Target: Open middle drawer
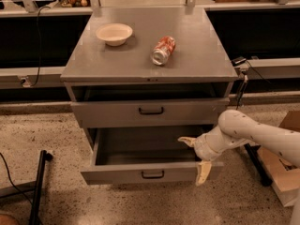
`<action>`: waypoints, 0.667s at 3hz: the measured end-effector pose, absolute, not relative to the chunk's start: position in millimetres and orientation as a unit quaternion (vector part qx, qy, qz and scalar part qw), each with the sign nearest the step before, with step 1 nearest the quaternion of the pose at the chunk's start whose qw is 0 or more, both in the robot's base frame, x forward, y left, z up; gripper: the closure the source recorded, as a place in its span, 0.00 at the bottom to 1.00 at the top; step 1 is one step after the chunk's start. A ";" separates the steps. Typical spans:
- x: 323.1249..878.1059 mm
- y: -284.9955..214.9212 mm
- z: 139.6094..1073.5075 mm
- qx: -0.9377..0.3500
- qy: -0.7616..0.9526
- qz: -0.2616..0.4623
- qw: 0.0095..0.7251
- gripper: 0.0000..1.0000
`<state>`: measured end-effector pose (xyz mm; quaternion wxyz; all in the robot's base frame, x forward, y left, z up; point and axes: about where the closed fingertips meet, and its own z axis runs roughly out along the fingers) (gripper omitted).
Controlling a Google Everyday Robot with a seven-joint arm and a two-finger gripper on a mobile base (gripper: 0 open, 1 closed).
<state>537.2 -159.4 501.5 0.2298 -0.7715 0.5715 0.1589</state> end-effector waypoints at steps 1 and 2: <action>553.5 -163.7 493.6 -0.774 0.582 0.148 0.203 0.19; 572.5 -165.2 491.9 -0.775 0.588 0.137 0.189 0.41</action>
Offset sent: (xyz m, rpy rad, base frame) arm 0.0634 -0.0109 -0.0071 -0.1481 0.0118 -0.0351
